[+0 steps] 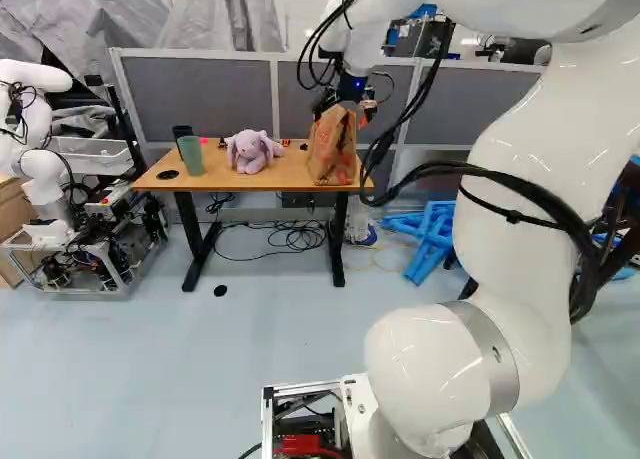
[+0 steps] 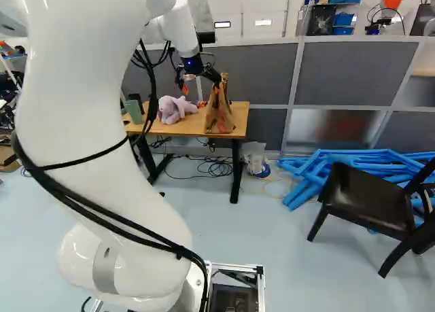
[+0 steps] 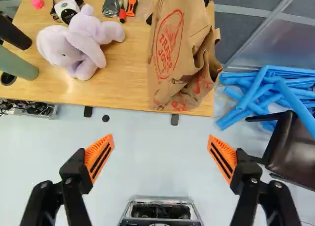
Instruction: Pick up the bag on the ground and place it on the table
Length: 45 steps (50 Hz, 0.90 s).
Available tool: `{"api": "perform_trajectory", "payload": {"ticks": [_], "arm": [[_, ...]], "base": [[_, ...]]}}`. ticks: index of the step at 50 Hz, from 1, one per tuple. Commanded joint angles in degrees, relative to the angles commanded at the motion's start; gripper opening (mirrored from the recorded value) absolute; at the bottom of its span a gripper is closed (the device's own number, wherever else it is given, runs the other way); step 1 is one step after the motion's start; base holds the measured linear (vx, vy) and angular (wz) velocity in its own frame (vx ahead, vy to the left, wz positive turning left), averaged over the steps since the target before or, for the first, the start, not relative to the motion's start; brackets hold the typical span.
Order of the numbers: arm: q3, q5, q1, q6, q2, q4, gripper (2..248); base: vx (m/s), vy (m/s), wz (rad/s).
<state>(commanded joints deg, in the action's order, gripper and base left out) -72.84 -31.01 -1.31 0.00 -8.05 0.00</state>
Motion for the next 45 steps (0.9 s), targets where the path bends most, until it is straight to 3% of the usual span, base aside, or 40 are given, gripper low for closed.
{"api": "perform_trajectory", "payload": {"ticks": [23,45], "arm": [[12.0,14.4,0.2,0.0,4.3,0.0,247],[26.2,31.3,0.5,0.0,9.3,0.0,247]], "base": [[0.000,0.000,0.000],[0.000,0.000,0.000]]}}
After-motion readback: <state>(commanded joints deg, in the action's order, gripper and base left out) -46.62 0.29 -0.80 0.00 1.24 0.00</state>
